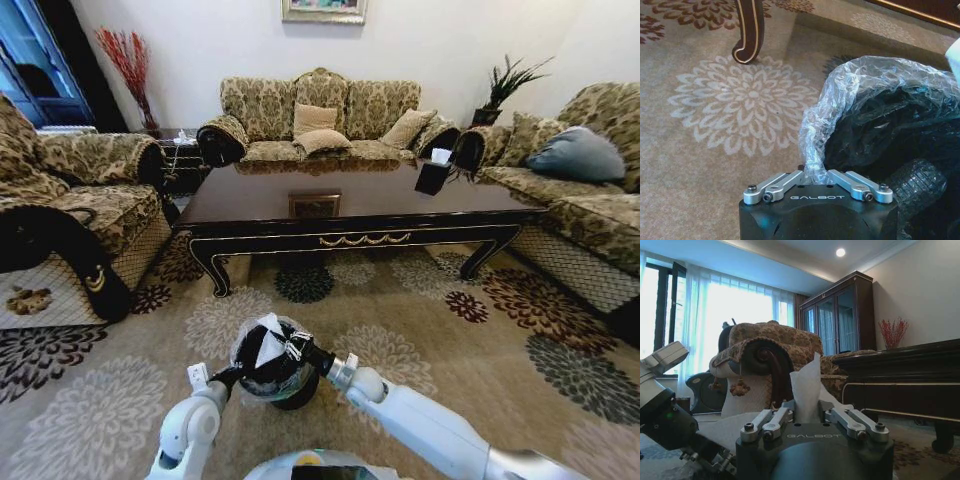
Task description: Move to the front of the table and pick up the trash from the floor, then place it into the trash bin.
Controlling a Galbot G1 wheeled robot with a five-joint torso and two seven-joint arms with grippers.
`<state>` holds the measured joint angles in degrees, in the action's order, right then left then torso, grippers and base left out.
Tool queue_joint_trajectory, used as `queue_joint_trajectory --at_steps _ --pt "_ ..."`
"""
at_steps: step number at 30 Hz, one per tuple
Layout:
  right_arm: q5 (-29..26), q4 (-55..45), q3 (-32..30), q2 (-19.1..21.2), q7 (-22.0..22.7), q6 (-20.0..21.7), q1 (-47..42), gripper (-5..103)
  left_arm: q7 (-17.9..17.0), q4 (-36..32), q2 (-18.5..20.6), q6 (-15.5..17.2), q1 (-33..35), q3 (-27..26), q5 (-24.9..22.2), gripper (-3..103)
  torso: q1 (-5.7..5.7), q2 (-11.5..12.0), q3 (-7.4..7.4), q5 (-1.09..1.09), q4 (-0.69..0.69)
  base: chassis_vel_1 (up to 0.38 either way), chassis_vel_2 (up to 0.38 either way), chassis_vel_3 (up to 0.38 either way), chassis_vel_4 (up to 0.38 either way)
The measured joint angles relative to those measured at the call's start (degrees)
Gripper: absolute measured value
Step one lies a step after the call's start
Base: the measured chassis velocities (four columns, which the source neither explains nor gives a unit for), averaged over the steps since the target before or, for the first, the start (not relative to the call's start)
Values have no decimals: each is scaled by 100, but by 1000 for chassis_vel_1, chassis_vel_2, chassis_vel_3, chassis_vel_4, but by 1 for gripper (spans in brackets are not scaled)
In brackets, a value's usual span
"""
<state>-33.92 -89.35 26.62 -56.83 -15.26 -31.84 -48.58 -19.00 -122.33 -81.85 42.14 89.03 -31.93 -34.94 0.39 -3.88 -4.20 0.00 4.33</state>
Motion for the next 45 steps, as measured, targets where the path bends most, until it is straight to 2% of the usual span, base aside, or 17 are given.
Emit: queue_joint_trajectory --at_steps 1,4,7,10,12,13,17,18,19,23,45 --pt "12 -19 -27 20 2 -5 -32 33 0 -9 1 0 2 -2 0 2 0 0 0 0 0 0 0 0 0" --pt "42 -38 -81 48 4 -14 -98 38 1 -18 1 0 5 -3 0 2 0 0 0 0 0 0 0 0 0" --pt "97 -59 -135 83 2 -40 -188 55 1 -18 -4 0 8 -5 2 2 0 0 0 0 0 0 0 0 0" --pt "115 -70 -144 105 0 -48 -221 61 1 -18 -6 0 8 -8 5 2 0 0 0 0 0 0 0 0 0" --pt "139 -80 -154 129 -1 -63 -256 71 1 -20 -9 0 8 -17 5 2 0 0 0 0 0 0 0 0 0" --pt "139 -80 -154 129 -1 -63 -256 71 1 -20 -9 0 8 -17 5 2 0 0 0 0 0 0 0 0 0" --pt "171 -102 -186 165 -3 -85 -316 93 1 -31 3 0 14 -70 5 2 0 0 0 0 0 0 0 0 0" --pt "171 -102 -186 165 -3 -85 -316 93 1 -31 3 0 14 -70 5 2 0 0 0 0 0 0 0 0 0" --pt "180 -102 -197 172 -3 -91 -325 97 1 -38 9 0 16 -85 3 2 0 0 0 0 0 0 0 0 0" --pt "211 -129 -259 202 -3 -117 -361 100 2 -71 25 0 35 -132 -11 2 0 0 0 0 0 0 0 0 0" --pt "341 -171 -415 195 122 -78 -367 100 5 -209 -25 0 177 -117 43 2 0 0 0 0 0 0 0 0 0"
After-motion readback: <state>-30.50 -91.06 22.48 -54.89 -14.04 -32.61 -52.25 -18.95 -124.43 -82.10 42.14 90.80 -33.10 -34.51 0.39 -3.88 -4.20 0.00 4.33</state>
